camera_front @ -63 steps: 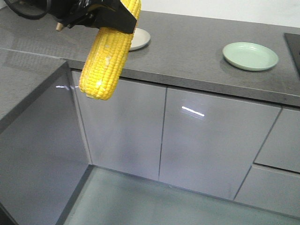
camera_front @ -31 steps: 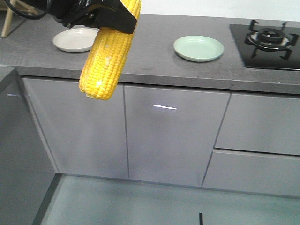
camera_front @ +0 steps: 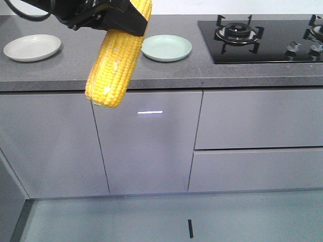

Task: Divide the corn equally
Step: 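Drive the base along the counter toward the second pair of plates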

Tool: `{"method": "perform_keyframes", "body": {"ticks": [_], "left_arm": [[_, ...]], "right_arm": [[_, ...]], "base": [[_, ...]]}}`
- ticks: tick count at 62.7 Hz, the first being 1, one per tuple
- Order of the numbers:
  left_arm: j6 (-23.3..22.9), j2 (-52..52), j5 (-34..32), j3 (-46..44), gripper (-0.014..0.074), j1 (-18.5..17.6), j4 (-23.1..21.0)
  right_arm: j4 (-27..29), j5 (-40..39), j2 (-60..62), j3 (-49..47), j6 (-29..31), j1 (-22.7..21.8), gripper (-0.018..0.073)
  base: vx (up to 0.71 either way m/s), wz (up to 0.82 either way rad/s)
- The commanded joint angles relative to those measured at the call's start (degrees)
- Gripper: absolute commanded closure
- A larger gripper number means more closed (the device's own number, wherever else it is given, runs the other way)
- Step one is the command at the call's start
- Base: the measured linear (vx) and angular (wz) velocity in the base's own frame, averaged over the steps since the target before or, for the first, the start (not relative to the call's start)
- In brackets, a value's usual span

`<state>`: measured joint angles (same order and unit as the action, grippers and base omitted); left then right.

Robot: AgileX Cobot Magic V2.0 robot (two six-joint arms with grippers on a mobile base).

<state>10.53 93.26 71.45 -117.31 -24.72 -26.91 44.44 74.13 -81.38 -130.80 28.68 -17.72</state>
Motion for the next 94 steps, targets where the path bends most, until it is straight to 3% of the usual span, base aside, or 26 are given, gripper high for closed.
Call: {"method": "perform_keyframes", "body": {"ticks": [1, 94], "left_arm": [[0.06, -2.17, -2.91, -1.50, 0.0603, -0.15, -2.06], [0.06, -2.17, -2.91, -1.50, 0.0603, -0.15, -2.06]], "right_arm": [[1.35, -0.25, 0.85, -0.79, 0.18, -0.40, 0.0564], [1.56, -0.26, 0.91, -0.79, 0.18, -0.40, 0.0564]], "base": [[-0.02, -0.20], [0.03, 0.07]]}}
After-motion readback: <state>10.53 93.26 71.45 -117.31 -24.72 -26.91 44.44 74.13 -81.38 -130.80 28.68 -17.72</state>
